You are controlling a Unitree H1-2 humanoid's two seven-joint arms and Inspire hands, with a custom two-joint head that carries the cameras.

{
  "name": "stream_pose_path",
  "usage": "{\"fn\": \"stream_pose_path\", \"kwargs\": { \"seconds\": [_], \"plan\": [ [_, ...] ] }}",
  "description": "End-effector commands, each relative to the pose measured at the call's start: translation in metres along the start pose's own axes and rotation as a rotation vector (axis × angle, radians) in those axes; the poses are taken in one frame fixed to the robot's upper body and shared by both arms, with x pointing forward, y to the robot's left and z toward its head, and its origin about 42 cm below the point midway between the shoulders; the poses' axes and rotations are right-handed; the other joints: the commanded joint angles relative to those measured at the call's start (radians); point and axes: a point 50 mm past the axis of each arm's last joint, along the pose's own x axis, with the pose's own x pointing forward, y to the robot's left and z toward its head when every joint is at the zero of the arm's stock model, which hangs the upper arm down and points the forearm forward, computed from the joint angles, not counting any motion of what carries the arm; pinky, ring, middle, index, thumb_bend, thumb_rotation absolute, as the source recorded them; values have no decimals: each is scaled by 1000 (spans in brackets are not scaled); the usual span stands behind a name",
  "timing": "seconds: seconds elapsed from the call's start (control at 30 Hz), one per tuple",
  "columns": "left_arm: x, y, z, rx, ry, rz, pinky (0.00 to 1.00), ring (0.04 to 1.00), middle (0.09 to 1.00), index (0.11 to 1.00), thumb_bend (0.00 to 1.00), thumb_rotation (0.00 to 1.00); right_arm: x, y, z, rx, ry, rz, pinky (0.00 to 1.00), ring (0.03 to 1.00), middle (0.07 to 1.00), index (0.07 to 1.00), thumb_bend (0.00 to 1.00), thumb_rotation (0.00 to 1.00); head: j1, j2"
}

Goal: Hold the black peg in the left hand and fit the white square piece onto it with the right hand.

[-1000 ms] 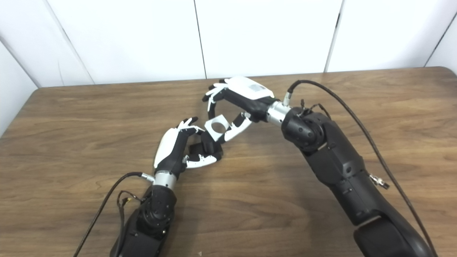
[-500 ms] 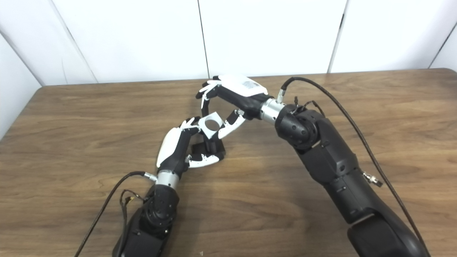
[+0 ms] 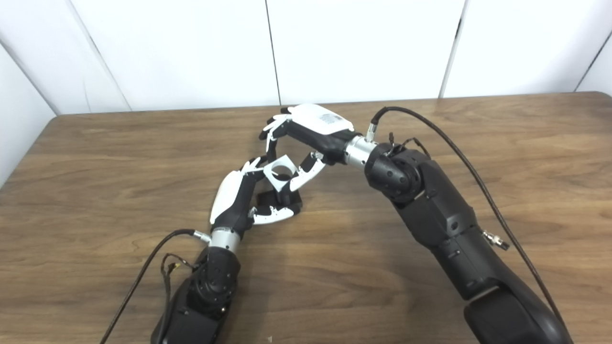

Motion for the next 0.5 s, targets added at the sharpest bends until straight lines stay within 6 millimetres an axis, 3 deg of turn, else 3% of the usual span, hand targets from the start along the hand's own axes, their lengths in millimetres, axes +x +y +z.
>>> {"fn": "stream_pose_path", "kwargs": {
  "seconds": [0.0, 0.47],
  "plan": [
    [3, 2, 1, 9, 15, -11, 1000, 1000, 955, 490, 517, 89, 5, -23, 9, -51, -49, -47, 1000, 908, 804, 480, 522, 143, 0, 1],
    [1, 5, 2, 6, 23, -8, 1000, 1000, 956, 490, 518, 89, -2, -16, 4, -48, -35, -20, 1000, 902, 797, 479, 523, 141, 0, 14]
  ]
}}
